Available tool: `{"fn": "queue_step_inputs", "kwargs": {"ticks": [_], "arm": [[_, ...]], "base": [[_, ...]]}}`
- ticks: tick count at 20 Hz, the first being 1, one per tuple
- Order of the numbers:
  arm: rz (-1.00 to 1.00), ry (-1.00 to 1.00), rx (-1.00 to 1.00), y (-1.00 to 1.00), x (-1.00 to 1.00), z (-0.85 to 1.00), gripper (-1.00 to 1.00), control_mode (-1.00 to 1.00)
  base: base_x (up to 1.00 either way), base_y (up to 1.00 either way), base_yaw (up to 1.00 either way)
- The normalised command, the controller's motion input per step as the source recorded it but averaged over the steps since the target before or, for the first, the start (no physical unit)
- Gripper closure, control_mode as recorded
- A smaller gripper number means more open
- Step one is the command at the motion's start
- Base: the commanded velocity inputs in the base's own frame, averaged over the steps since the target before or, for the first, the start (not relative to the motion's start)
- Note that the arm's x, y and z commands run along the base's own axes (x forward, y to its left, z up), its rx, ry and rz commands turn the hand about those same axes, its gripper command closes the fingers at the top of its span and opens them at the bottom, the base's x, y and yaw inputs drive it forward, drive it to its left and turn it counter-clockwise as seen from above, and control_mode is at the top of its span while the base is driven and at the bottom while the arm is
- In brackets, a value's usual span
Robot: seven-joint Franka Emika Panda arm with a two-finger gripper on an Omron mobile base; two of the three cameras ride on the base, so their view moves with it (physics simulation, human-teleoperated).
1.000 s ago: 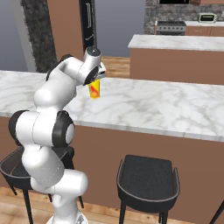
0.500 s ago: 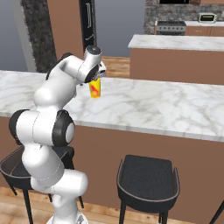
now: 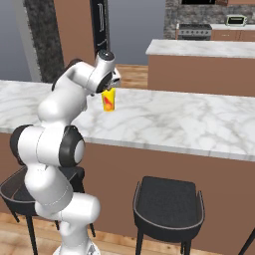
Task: Open the cabinet directly in front. Then move the liquor and the cup to the dining counter with the candle on it.
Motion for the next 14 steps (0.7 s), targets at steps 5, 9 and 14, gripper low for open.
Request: {"fn": "queue_step_inputs", "kwargs": {"ticks": [5,9,14], "arm": [[0.0,0.0,0.0,0.0,-0.06,0.29,-1.0,-1.0],[0.0,-0.01,0.0,-0.04,-0.21,0.28,-1.0,-1.0],[0.0,-0.06,0.0,-0.15,-0.52,0.19,-1.0,-1.0]], "base": [[0.0,0.0,0.0],[0.0,0.0,0.0],[0.0,0.0,0.0]]}}
